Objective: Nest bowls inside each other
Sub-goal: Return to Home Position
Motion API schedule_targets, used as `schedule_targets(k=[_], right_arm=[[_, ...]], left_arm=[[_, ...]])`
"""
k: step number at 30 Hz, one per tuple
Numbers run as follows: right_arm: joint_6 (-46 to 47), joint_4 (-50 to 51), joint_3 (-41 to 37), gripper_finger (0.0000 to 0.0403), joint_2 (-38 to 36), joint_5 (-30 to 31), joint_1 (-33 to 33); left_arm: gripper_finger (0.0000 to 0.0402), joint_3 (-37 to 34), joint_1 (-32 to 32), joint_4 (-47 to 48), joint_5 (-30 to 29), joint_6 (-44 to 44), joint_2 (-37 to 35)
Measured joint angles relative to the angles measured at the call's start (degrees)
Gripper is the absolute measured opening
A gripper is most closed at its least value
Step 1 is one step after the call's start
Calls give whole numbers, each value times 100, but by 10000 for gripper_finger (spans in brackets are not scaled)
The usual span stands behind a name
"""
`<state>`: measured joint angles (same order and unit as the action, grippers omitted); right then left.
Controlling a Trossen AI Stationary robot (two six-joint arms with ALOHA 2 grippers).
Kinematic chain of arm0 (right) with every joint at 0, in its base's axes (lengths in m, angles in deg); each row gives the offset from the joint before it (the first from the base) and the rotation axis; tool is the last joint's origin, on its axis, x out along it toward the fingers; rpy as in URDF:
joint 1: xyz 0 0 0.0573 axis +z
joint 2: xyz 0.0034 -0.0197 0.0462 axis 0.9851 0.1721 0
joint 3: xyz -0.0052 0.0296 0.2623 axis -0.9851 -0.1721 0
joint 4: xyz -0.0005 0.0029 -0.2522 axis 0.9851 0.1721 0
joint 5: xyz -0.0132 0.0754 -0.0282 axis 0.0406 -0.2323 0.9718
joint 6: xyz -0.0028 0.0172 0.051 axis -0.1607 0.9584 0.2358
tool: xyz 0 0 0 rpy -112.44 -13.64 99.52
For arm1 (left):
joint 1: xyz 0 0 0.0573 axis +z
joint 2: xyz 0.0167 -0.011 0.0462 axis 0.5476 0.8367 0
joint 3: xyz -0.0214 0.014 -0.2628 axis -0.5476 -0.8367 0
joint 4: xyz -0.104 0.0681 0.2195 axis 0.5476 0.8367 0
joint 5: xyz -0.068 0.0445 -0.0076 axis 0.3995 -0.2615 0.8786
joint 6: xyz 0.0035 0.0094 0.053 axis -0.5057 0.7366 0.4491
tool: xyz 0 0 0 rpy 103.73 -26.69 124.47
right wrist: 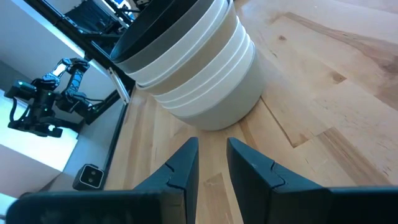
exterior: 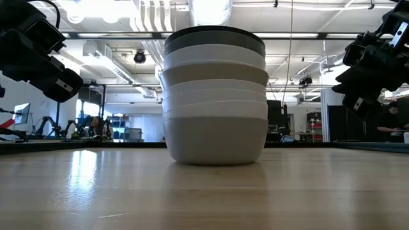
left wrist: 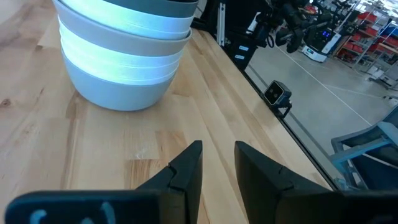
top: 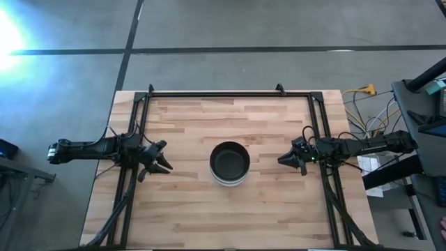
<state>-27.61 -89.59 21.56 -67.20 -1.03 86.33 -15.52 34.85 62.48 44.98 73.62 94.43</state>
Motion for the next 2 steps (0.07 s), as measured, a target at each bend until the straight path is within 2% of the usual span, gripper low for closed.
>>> schedule_targets(k=[2], right_arm=[[0, 0, 0, 79, 0, 0, -2]], left_arm=[[79, 0, -2, -1, 0, 2, 0]])
